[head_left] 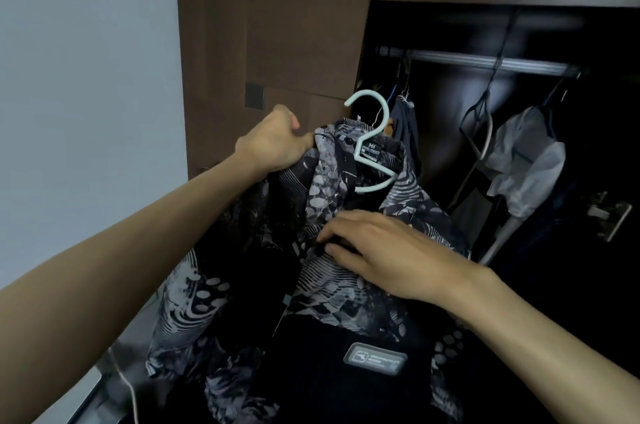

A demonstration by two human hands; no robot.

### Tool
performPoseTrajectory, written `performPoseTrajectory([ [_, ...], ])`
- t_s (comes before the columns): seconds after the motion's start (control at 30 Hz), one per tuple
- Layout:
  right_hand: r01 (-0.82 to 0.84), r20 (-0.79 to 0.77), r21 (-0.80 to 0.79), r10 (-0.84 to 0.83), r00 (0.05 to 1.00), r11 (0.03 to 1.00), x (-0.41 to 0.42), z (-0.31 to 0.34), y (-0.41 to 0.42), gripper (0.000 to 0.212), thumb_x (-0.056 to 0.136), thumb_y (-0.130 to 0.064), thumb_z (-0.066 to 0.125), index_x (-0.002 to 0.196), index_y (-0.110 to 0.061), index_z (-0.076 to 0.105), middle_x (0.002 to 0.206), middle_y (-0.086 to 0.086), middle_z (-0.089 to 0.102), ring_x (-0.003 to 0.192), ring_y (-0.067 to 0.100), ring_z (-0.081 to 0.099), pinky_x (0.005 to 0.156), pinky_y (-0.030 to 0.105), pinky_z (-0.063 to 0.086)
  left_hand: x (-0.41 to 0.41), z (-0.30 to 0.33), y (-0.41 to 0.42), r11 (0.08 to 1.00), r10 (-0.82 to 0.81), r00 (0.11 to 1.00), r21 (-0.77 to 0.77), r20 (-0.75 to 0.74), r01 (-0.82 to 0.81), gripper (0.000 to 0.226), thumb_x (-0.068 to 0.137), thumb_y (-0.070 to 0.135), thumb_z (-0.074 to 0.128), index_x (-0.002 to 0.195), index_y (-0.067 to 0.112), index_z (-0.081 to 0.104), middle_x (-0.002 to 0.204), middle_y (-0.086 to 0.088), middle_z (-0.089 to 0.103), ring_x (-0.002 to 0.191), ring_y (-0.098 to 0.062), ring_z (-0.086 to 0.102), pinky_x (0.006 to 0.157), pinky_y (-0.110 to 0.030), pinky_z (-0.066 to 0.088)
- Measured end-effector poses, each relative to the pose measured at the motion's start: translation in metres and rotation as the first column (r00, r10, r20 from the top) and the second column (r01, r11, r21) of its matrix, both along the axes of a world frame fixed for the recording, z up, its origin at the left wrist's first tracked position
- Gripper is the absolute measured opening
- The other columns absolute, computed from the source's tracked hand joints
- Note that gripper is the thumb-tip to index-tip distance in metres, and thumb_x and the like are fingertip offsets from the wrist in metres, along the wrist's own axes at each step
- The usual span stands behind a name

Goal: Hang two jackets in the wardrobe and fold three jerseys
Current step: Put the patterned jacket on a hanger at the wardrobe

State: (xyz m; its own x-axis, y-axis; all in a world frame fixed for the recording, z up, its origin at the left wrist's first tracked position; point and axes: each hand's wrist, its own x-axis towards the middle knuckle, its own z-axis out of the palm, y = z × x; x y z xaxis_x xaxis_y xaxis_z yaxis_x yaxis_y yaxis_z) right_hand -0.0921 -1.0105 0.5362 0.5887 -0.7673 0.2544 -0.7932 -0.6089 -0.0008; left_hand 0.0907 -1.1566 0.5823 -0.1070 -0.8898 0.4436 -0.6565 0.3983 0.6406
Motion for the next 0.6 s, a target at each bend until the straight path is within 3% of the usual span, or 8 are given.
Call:
performPoseTrajectory([
  [0.07, 0.002, -0.033, 0.007, -0.002, 0.999, 1.000, 0.003, 0.000, 0.000, 0.026, 0.104, -0.036, 0.052, 0.123, -0.020, 0.061, 0.118, -0.009, 0.062, 0.106, 0.012, 0.060, 0.091, 0.037, 0.050, 0.000, -0.002, 0.000, 1.000, -0.012, 1.000, 0.009, -0.019, 0.012, 0.042, 0.085, 0.055, 0.067, 0.095, 0.021, 0.043, 0.083, 0.011, 0.048, 0.105, -0.032, 0.062, 0.099, -0.050, 0.048],
  [0.17, -0.039, -0.107, -0.023, 0.037, 0.994, 0.999, 0.007, 0.002, 0.001, 0.029, 0.103, -0.043, 0.054, 0.122, -0.021, 0.060, 0.115, -0.009, 0.063, 0.101, 0.014, 0.061, 0.085, 0.037, 0.053, -0.001, -0.001, 0.000, 1.000, -0.020, 0.999, 0.010, -0.032, 0.020, 0.039, 0.085, 0.054, 0.067, 0.083, 0.025, 0.040, 0.081, 0.009, 0.049, 0.089, -0.029, 0.058, 0.094, -0.043, 0.048],
  [0.27, -0.131, -0.013, -0.070, 0.131, 0.991, 0.989, 0.010, 0.007, 0.003, 0.020, 0.100, -0.039, 0.061, 0.112, -0.023, 0.065, 0.109, -0.012, 0.063, 0.092, 0.012, 0.062, 0.077, 0.040, 0.054, 0.000, -0.001, -0.001, 1.000, -0.019, 0.999, -0.001, -0.029, 0.019, 0.038, 0.085, 0.052, 0.067, 0.084, 0.024, 0.042, 0.083, 0.010, 0.048, 0.088, -0.023, 0.052, 0.096, -0.044, 0.047],
  [0.33, -0.160, 0.048, -0.082, 0.165, 0.985, 0.984, 0.016, 0.012, 0.003, 0.014, 0.097, -0.037, 0.067, 0.103, -0.025, 0.066, 0.123, -0.016, 0.059, 0.085, 0.009, 0.061, 0.074, 0.038, 0.052, 0.002, -0.002, -0.001, 1.000, -0.024, 0.999, -0.002, -0.027, 0.024, 0.036, 0.084, 0.051, 0.067, 0.083, 0.024, 0.042, 0.084, 0.010, 0.048, 0.094, -0.027, 0.056, 0.099, -0.048, 0.047],
  [0.4, -0.152, 0.008, -0.052, 0.153, 0.988, 0.987, 0.023, 0.016, 0.001, 0.012, 0.095, -0.039, 0.068, 0.098, -0.027, 0.064, 0.142, -0.018, 0.053, 0.089, 0.007, 0.060, 0.078, 0.035, 0.050, 0.001, -0.003, -0.001, 0.999, -0.033, 0.999, 0.008, -0.015, 0.034, 0.034, 0.086, 0.047, 0.066, 0.088, 0.021, 0.044, 0.085, 0.008, 0.049, 0.101, -0.029, 0.060, 0.096, -0.045, 0.048],
  [0.47, -0.120, -0.079, -0.008, 0.119, 0.990, 0.993, 0.029, 0.017, -0.005, 0.013, 0.096, -0.041, 0.066, 0.098, -0.029, 0.061, 0.128, -0.010, 0.064, 0.101, 0.013, 0.063, 0.082, 0.038, 0.050, -0.002, -0.003, 0.001, 0.999, -0.052, 0.999, 0.009, -0.009, 0.052, 0.035, 0.087, 0.044, 0.066, 0.093, 0.018, 0.044, 0.085, 0.008, 0.050, 0.098, -0.028, 0.060, 0.094, -0.044, 0.047],
  [0.53, -0.068, -0.150, 0.012, 0.069, 0.986, 0.998, 0.033, 0.016, -0.007, 0.015, 0.098, -0.043, 0.063, 0.102, -0.029, 0.059, 0.102, -0.007, 0.068, 0.095, 0.017, 0.062, 0.078, 0.039, 0.048, -0.003, -0.004, 0.001, 0.999, -0.053, 0.998, 0.006, 0.019, 0.053, 0.038, 0.087, 0.048, 0.067, 0.094, 0.020, 0.043, 0.085, 0.010, 0.050, 0.093, -0.027, 0.058, 0.094, -0.044, 0.048],
  [0.6, -0.049, -0.103, 0.035, 0.052, 0.993, 0.998, 0.032, 0.016, -0.005, 0.014, 0.098, -0.043, 0.062, 0.102, -0.030, 0.058, 0.089, -0.009, 0.067, 0.085, 0.014, 0.059, 0.072, 0.038, 0.046, 0.000, -0.006, -0.005, 1.000, -0.020, 0.999, 0.001, 0.050, 0.020, 0.041, 0.087, 0.054, 0.066, 0.094, 0.022, 0.042, 0.085, 0.011, 0.049, 0.091, -0.025, 0.056, 0.096, -0.044, 0.048],
])
